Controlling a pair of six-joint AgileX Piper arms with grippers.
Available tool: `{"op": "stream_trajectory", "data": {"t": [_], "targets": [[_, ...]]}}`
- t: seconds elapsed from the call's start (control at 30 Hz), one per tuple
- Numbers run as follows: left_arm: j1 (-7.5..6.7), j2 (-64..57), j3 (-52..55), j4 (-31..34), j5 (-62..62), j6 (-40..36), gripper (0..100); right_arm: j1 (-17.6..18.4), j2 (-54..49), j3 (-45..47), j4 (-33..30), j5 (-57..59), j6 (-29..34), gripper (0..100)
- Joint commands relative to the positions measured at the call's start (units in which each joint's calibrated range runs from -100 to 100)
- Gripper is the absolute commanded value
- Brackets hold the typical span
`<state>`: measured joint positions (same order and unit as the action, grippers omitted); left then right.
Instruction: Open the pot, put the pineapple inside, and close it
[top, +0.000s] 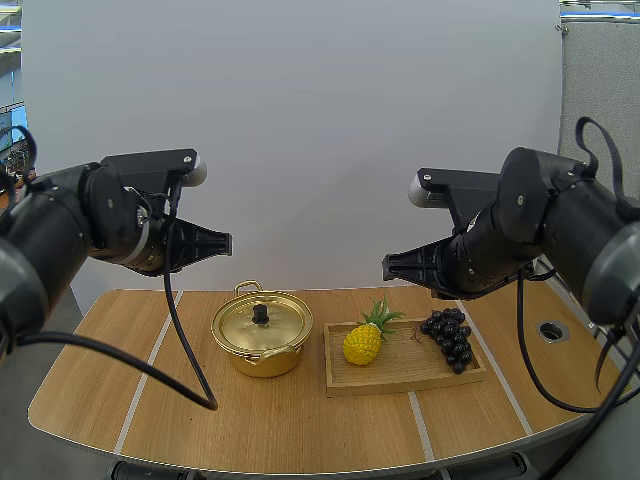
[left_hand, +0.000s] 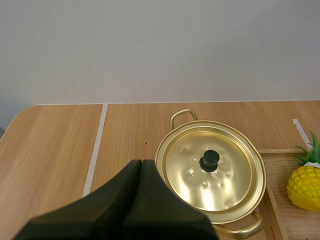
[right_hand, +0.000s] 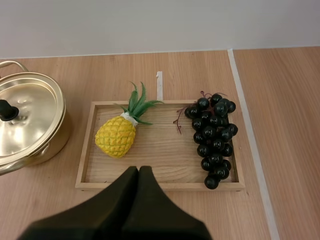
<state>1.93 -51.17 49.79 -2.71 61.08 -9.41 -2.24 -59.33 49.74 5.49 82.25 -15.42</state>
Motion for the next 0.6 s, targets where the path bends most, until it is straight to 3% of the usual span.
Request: {"op": "stream_trajectory", "data": {"t": [0.0, 0.03, 0.13, 0.23, 0.3, 0.4, 0.5, 0.57], "targets": [[0.02, 3.16, -0.28, -0.47, -2.04, 0.24, 3, -0.20, -0.02, -0.57, -0.23, -2.16, -0.53, 0], [0.02, 3.72, -0.28, -0.47, -2.04, 0.24, 6, -0.20, -0.02, -0.57, -0.23, -2.37, -0.53, 2], [0.02, 5.33, -0.28, -0.47, -2.04, 0.24, 16, -0.20, -0.02, -0.57, -0.23, -2.37, -0.53, 21], [0.02, 6.16, -0.28, -0.47, -2.04, 0.24, 37, -0.20, -0.02, -0.57, -0.23, -2.37, -0.53, 41], [0.02, 6.15, -0.28, -0.47, -2.04, 0.24, 49, -0.20, -0.02, -0.57, -0.23, -2.37, -0.53, 47], [0.02, 6.15, -0.28, -0.47, -2.04, 0.98, 79, -0.20, -0.02, -0.57, -0.23, -2.37, -0.53, 57], [0.02, 6.15, -0.28, -0.47, -2.04, 2.27, 100, -0.20, -0.02, -0.57, -0.23, -2.37, -0.53, 63], [0.02, 6.15, -0.28, -0.47, -2.04, 3.28, 100, -0.20, -0.02, -0.57, -0.23, -2.37, -0.53, 68]]}}
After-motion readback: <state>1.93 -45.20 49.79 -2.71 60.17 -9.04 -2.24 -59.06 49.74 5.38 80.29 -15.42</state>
